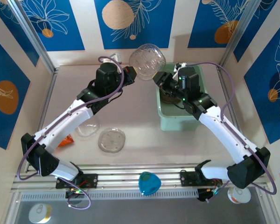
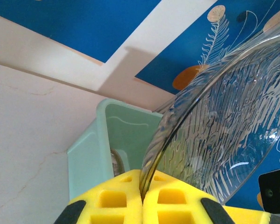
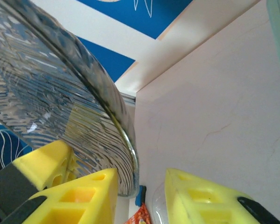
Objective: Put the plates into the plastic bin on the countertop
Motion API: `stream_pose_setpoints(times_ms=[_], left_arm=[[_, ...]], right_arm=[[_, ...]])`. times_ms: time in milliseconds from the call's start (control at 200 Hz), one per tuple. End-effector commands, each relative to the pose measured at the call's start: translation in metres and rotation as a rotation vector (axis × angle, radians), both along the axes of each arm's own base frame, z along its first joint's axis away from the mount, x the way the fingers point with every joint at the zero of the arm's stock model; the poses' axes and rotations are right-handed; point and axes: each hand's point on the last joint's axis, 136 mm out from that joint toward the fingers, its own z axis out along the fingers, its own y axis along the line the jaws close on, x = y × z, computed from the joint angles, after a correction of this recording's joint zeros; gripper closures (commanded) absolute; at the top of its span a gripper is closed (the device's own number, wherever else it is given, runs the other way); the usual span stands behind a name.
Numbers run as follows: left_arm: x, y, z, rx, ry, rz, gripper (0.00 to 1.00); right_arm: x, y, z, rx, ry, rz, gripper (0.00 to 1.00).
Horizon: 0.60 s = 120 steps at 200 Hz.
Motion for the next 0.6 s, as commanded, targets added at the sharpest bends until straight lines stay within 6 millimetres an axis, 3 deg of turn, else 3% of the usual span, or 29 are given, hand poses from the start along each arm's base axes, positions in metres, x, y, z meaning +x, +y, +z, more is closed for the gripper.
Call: stream_pose_setpoints(times_ms=[0,595], left_arm=[[-0.005,0.001,0.027,-0.050,-0.047,0.016,1.00],[-0.011,-0.008,0.015,-0.003,-0.021,-0.010,1.00]], right_arm=[[0.006,-0.008,0.003,-0.007,-0.009,-0.078,0.69],[0.006,-0.014,-0.012,0.004,0.036,-0.177,0.92]])
